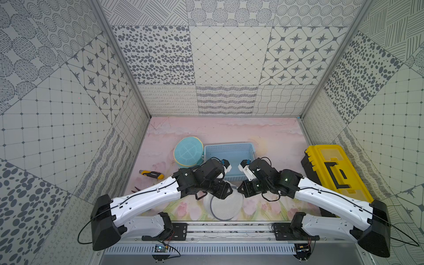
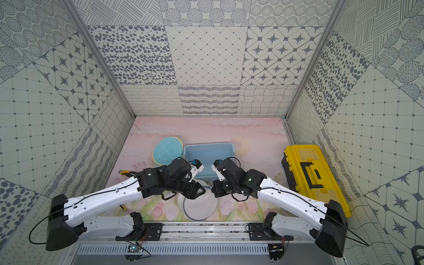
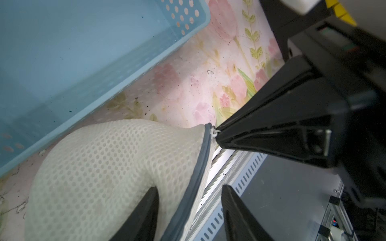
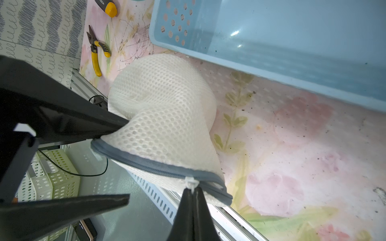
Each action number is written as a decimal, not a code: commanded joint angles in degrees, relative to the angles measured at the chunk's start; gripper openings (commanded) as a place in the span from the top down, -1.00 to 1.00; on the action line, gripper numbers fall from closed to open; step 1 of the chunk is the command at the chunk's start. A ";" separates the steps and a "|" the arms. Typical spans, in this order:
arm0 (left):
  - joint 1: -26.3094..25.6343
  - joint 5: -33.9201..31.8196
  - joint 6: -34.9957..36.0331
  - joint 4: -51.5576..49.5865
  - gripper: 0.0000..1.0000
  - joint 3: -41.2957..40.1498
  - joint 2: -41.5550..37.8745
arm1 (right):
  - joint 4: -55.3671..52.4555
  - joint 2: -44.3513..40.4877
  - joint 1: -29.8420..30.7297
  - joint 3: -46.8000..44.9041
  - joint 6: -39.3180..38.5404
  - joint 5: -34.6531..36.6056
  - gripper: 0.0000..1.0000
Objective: Turn the laundry bag inside out
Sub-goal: Zip the zipper on the laundry bag.
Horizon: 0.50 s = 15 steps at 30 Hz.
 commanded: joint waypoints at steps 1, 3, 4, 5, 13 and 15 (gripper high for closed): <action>0.12 3.50 2.95 3.07 0.11 0.95 2.31 | 1.33 0.60 0.52 2.45 -0.85 -0.52 1.00; 0.16 3.67 2.92 3.14 0.29 0.66 2.29 | 1.40 0.56 0.79 2.76 -0.76 -0.74 1.00; 0.15 3.82 2.83 3.17 0.36 0.57 2.31 | 1.42 0.65 0.87 2.92 -0.73 -0.82 1.00; 0.13 3.82 2.71 3.39 0.43 0.41 2.29 | 1.42 0.79 1.03 3.11 -0.75 -0.77 1.00; 0.19 3.35 1.96 3.60 0.94 -0.54 1.86 | 0.96 0.24 1.06 2.28 0.55 2.34 1.00; 0.15 3.18 1.74 3.56 1.00 -0.69 1.65 | 0.78 0.25 0.83 1.40 1.19 2.82 1.00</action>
